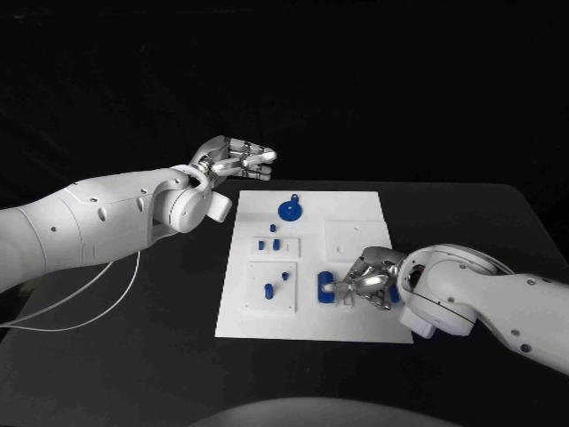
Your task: Assemble the parts on the task board
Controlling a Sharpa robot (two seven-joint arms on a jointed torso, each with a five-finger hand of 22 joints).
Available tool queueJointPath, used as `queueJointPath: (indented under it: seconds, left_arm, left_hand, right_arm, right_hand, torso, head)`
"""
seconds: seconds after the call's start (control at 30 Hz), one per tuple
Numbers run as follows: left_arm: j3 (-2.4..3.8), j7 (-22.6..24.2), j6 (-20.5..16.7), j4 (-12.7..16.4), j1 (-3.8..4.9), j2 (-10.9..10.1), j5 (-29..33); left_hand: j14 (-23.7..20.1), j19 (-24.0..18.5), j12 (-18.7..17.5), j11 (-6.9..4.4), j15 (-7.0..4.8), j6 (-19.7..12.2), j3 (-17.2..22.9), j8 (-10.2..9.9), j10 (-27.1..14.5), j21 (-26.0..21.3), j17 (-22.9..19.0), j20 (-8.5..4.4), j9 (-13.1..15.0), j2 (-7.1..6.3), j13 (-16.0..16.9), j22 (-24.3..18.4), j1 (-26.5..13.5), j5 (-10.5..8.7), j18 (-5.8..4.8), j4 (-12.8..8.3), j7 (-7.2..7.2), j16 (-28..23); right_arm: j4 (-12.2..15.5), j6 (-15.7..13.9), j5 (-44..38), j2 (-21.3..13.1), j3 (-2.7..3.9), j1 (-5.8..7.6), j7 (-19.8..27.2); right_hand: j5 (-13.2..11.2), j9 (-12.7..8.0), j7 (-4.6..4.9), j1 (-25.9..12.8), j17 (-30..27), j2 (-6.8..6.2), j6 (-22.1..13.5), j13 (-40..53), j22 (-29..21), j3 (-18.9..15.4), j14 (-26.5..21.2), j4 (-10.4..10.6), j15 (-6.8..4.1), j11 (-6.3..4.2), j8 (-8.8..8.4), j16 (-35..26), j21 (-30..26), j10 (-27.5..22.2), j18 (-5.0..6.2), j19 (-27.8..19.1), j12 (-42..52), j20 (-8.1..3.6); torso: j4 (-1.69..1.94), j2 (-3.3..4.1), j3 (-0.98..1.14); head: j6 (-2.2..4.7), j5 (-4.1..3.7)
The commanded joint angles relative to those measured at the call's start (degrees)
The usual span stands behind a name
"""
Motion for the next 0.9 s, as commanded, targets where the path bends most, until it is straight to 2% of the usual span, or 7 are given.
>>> queueJointPath:
  seconds: [0.03, 0.23, 0.3, 0.37, 0.5, 0.77, 0.9]
  left_arm:
    - [0.02, 0.23, 0.74, 0.03, -0.01, 0.0, -0.04]
    - [0.0, 0.07, 1.01, -0.06, -0.01, -0.13, 1.21]
    - [0.0, 0.04, 1.04, -0.11, -0.01, -0.18, 1.39]
    - [0.0, 0.01, 1.06, -0.16, -0.01, -0.19, 1.49]
    - [-0.01, -0.04, 1.16, -0.24, -0.01, -0.19, 1.58]
    - [-0.04, -0.05, 1.26, -0.3, -0.02, -0.14, 1.56]
    - [-0.06, -0.08, 1.29, -0.31, -0.02, -0.13, 1.51]
  left_hand:
    - [-0.22, 0.29, 0.18, 0.21, 0.22, -0.14, 0.03, -0.2, -0.1, 0.34, -0.03, 0.16, 0.0, -0.45, 0.01, -0.04, 0.14, -0.22, -0.22, 0.39, 0.0, -0.26]
    - [-0.26, 0.33, 0.17, 0.15, 0.26, -0.14, 0.25, -0.2, -0.18, 0.39, -0.01, 0.19, 0.01, -0.07, 0.02, -0.06, 0.28, -0.09, -0.18, 0.21, -0.06, -0.27]
    - [-0.26, 0.33, 0.17, 0.15, 0.26, -0.14, 0.25, -0.2, -0.18, 0.39, -0.01, 0.19, 0.01, -0.07, 0.02, -0.06, 0.28, -0.09, -0.18, 0.21, -0.06, -0.27]
    - [-0.26, 0.33, 0.17, 0.15, 0.26, -0.14, 0.24, -0.2, -0.18, 0.39, -0.01, 0.19, 0.01, -0.07, 0.02, -0.06, 0.28, -0.09, -0.18, 0.2, -0.06, -0.27]
    - [-0.31, 0.27, 0.17, 0.13, 0.29, -0.12, 0.22, -0.2, -0.2, 0.45, 0.03, 0.31, 0.02, 0.02, 0.01, -0.1, -0.09, -0.12, -0.03, -0.28, -0.07, -0.26]
    - [-0.28, 0.32, 0.18, 0.13, 0.28, -0.11, 0.19, -0.19, -0.16, 0.52, 0.03, 0.29, 0.02, 0.05, 0.02, -0.1, -0.2, -0.13, -0.02, -0.31, -0.07, -0.26]
    - [-0.28, 0.31, 0.18, 0.12, 0.28, -0.11, 0.19, -0.2, -0.17, 0.52, 0.03, 0.29, 0.02, 0.06, 0.02, -0.11, -0.23, -0.13, -0.02, -0.3, -0.07, -0.26]
  right_arm:
    - [0.6, 0.46, 1.15, -0.54, 0.13, -0.05, 2.65]
    - [0.42, 1.81, 1.95, -1.18, 0.35, -0.05, 3.22]
    - [0.49, 2.43, 2.07, -1.3, 0.39, -0.05, 3.42]
    - [0.62, 3.05, 2.14, -1.4, 0.42, -0.05, 3.57]
    - [0.99, 3.96, 1.64, -1.57, 0.46, -0.06, 3.66]
    - [1.11, 2.91, 0.74, -1.37, 0.47, -0.16, 3.05]
    - [0.92, 0.52, 0.45, -1.02, 0.47, -0.29, 1.74]
  right_hand:
    - [0.46, 0.15, 0.07, 0.7, -0.07, -0.14, -0.34, 0.13, 0.01, -0.85, -0.1, 0.12, -0.06, 0.02, -0.24, -0.11, -0.01, -0.26, 0.54, 3.19, 0.32, 0.07]
    - [3.76, 0.21, 0.28, 1.46, -0.11, 0.78, -1.15, 0.29, 0.11, -5.47, -0.13, 0.58, 0.04, 0.17, -0.23, -0.17, 0.08, -0.62, 0.76, 3.19, 0.3, 0.19]
    - [10.37, 0.14, 0.32, 1.72, -0.06, 4.96, -1.38, 0.34, 0.17, -14.6, -0.11, -2.98, 0.03, 0.21, -0.25, -0.15, 0.1, -0.63, 0.76, 3.19, 0.32, 0.23]
    - [11.58, 0.09, 0.3, 1.7, -0.09, 7.28, -1.35, 0.35, 0.26, -18.1, -0.11, -5.64, 0.07, 0.19, -0.25, -0.15, 0.13, -0.63, 0.8, 3.19, 0.38, 0.25]
    - [11.92, 0.15, 0.31, 4.6, -0.05, 7.87, -1.04, 0.28, 0.37, -15.7, -0.14, -9.3, 0.03, 0.18, -0.26, -0.09, 0.13, -0.6, 0.73, 3.16, 0.36, 0.24]
    - [17.49, 0.13, -0.26, 5.96, 0.27, 4.98, -0.64, 0.37, 0.71, -2.54, -0.11, -12.58, -0.21, -0.28, -0.27, 0.09, 0.3, -0.54, 0.49, 3.2, 0.46, 0.0]
    - [13.84, 0.76, -0.41, 4.6, 0.28, 5.8, -0.47, 0.48, 0.76, -1.25, -0.08, -12.51, -0.25, -0.35, -0.18, 0.06, 0.33, -0.32, 0.44, 3.23, 0.68, -0.07]
  torso:
    - [-0.07, -0.01, 0.0]
    - [-0.03, 0.03, 0.01]
    - [-0.01, 0.06, 0.0]
    - [0.01, 0.03, -0.01]
    - [0.04, 0.01, -0.03]
    - [0.0, 0.01, -0.07]
    - [0.0, 0.0, -0.06]
  head:
    - [-0.05, 0.11]
    - [-0.39, 0.12]
    - [-0.39, 0.09]
    - [-0.46, 0.11]
    - [-0.63, 0.14]
    - [-0.9, 0.0]
    - [-0.97, 0.11]
